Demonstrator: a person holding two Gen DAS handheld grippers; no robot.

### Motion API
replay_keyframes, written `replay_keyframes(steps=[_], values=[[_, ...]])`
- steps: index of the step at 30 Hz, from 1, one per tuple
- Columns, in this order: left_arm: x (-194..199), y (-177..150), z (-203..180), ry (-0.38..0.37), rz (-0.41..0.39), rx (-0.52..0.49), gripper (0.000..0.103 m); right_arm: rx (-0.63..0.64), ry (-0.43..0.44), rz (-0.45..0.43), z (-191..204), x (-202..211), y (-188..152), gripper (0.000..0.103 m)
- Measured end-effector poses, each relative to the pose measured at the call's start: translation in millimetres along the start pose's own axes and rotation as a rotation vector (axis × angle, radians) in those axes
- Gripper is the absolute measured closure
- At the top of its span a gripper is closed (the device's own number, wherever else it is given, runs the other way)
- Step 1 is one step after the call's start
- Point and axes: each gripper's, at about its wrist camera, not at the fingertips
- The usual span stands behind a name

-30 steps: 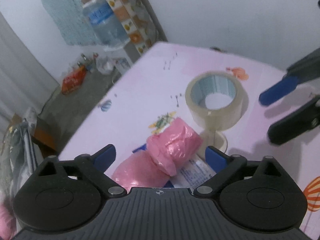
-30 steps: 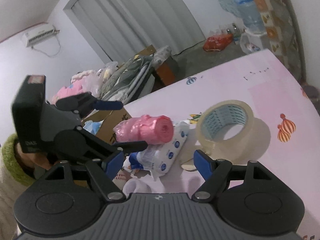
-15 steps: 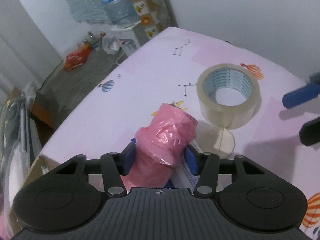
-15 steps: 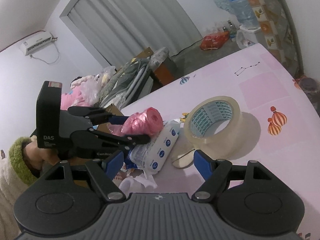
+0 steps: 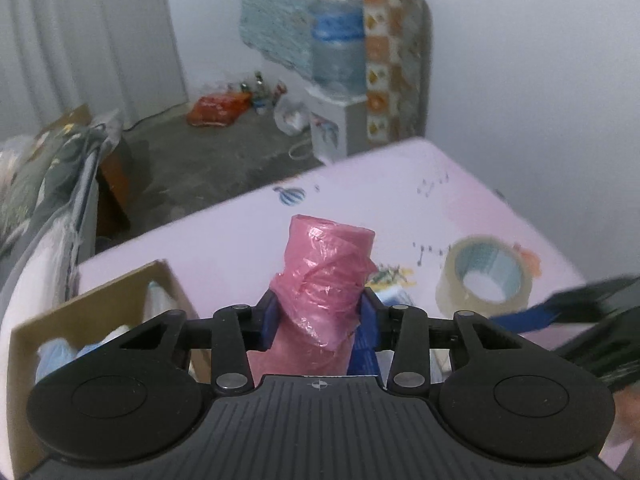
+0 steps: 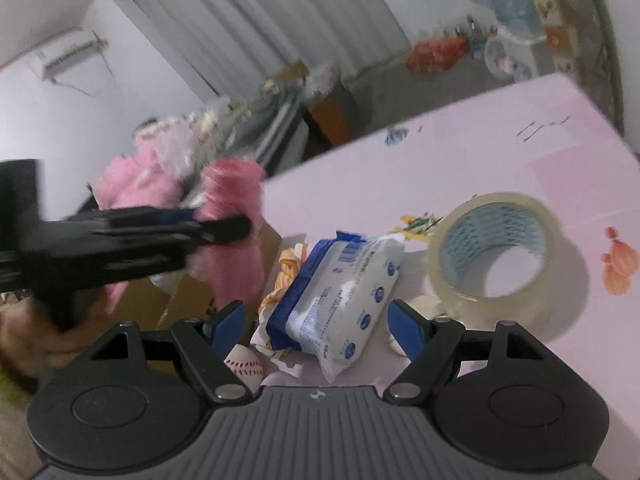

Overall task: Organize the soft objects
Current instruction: 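Grasp the blue-and-white wipes pack with the right gripper while the left lifts the pink roll, then carry the pink roll with the left gripper while the right carries the wipes pack to the box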

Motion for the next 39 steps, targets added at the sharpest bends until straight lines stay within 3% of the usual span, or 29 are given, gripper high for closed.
replay_keyframes(steps=[9,16,21,29,39], values=[[26.9,-2.0,21.9,-0.053,-0.112,0.139,0.063,0.031,-0.203,0.179,36.2,-77.5,24.5,0.042],[46.2,-5.8,33.9,-0.103,-0.159,0.191,0.063,0.013,-0.252,0.233,46.7,-101.6,29.8,0.035],[62.5,-9.6,36.7,-0.105,-0.190,0.213,0.063,0.073,-0.305,0.222,57.1,-108.1,25.4,0.037],[101.6,-22.4,41.8,-0.078,-0.235,0.248,0.063,0.051,-0.327,0.167,52.2,-90.9,21.9,0.049],[164.6,-47.0,53.6,-0.009,-0.281,0.294,0.063,0.021,-0.302,0.017,49.5,-24.2,19.0,0.050]])
Point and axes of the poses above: each gripper's, at about its wrist camera, not at the fingertips, and x roughly against the way its jaws point, z to its left, y to its top, and after that the axes turned 12 degrees about -y, right-handed
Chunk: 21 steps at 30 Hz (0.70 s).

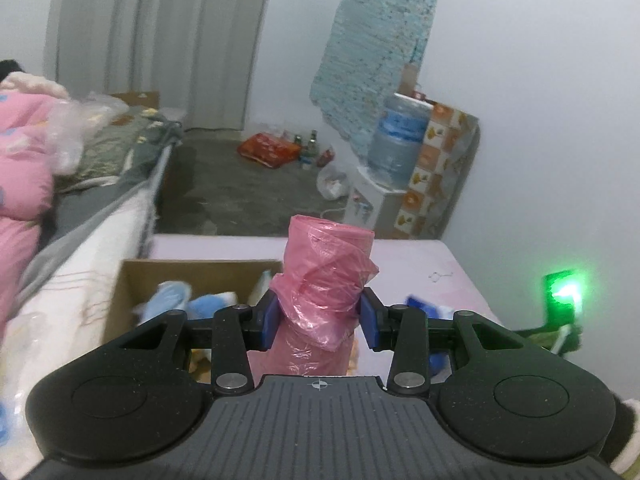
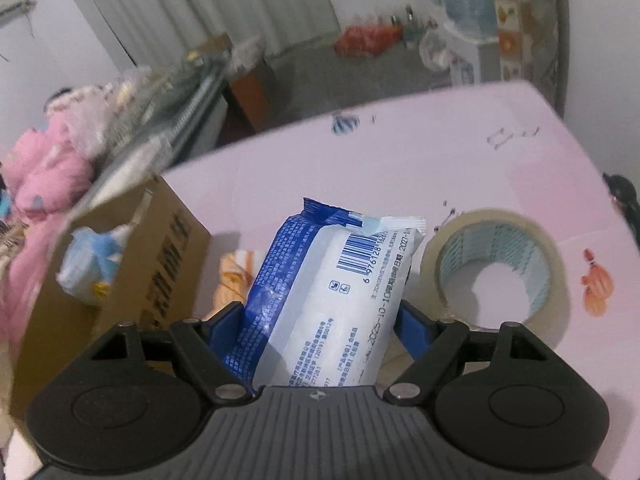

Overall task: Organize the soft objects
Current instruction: 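Carry the pink roll with the left gripper while the right carries the wipes pack to the box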

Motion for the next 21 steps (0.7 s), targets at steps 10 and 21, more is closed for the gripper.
replay_keyframes(steps=[10,21], values=[[29.4,-10.4,42.8,0.141,0.057,0.024,0.063,0.036,0.191,-0.142,22.3,98.4,0.3,0.050],[-43.8,-37.2,103.7,0.289,0.314,0.030,0.063,0.121,0.438,-0.059,124.2,95.1,13.9,0.050]])
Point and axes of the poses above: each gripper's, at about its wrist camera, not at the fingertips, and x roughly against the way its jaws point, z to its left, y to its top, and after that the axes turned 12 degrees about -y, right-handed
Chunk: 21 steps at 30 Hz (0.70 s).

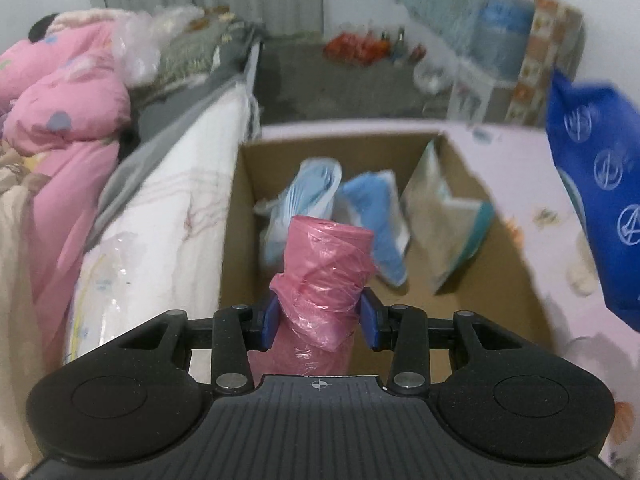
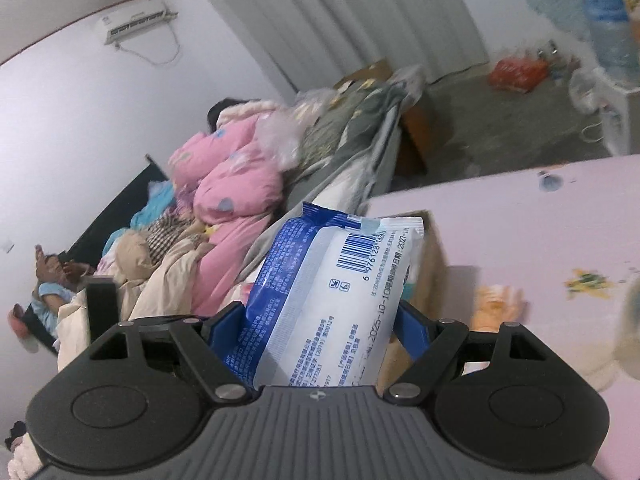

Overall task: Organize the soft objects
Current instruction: 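Carry the pink roll with the left gripper while the right carries the wipes pack to the box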

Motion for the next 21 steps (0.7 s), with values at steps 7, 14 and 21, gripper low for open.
replay_keyframes(steps=[7,14,21], values=[[-43.6,-2.9,-0.4,0.079,0.105,-0.050,0.063,-0.003,0.018,0.064,12.1,-48.6,1.4,0.050],[-62.8,-1.5,1.0,0.140,0.129,-0.079,0.060,0.018,-0.004,0.101,10.8,-62.8,-4.6,0.050],[-54.1,-2.8,2.8,0.146,0.113,-0.058,0.047,0.043,-0.016,0.116,13.1,-65.7,-7.7,0.050]])
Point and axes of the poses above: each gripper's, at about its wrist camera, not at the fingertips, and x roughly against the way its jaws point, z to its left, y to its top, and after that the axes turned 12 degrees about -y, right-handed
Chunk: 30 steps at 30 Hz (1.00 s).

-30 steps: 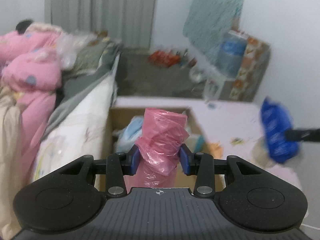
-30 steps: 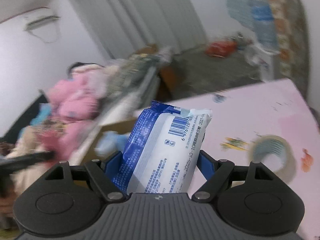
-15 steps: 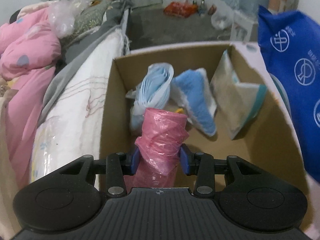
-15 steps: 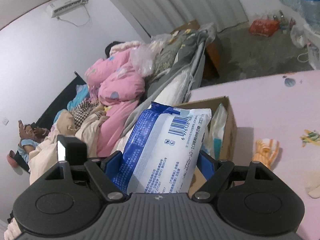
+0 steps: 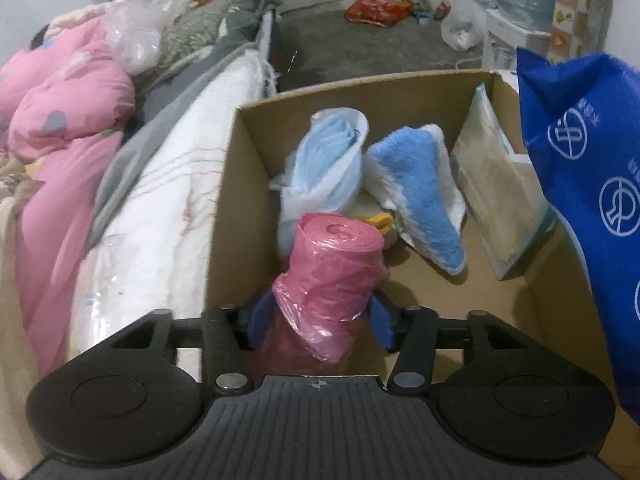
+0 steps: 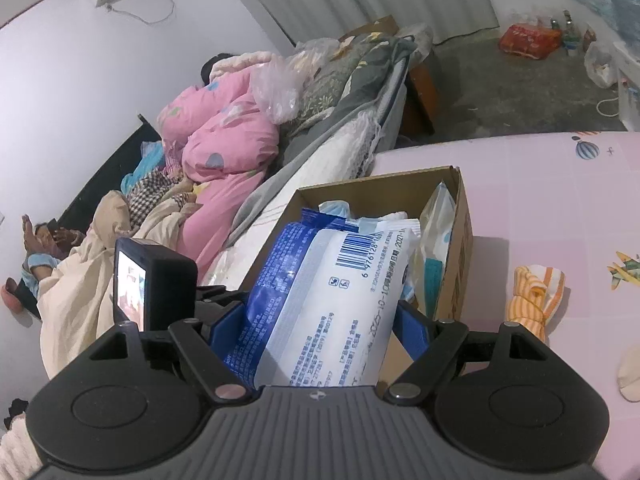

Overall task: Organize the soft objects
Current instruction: 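Carry the pink roll with the left gripper while the right carries the wipes pack to the box, then release the pink roll into the box with the left gripper while the right lowers the wipes pack in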

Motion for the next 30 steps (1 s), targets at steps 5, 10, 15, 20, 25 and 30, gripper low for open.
replay_keyframes(steps=[5,10,15,20,25,30], values=[[11.9,-1.3,4.9,0.009,-0.053,0.004,0.041,0.017,-0.007,0.000,6.0,-0.1,0.2,0.050],[24.6,-2.4,7.8,0.010,-0.100,0.010,0.041,0.032,-0.021,-0.004,11.3,1.7,2.3,0.051],[42.4,-3.3,10.3,0.022,-0.172,0.017,0.037,0.048,-0.038,-0.005,17.4,3.0,3.3,0.051],[60.0,-4.6,14.9,0.032,-0.233,0.017,0.037,0.071,-0.058,0.004,24.5,-1.0,4.6,0.052],[73.8,-7.1,25.5,0.022,-0.264,0.052,0.037,0.113,-0.075,0.036,35.6,-7.8,5.5,0.053],[95.3,-10.9,46.0,0.016,-0.325,0.123,0.031,0.166,-0.082,0.183,54.4,-26.9,4.2,0.053]])
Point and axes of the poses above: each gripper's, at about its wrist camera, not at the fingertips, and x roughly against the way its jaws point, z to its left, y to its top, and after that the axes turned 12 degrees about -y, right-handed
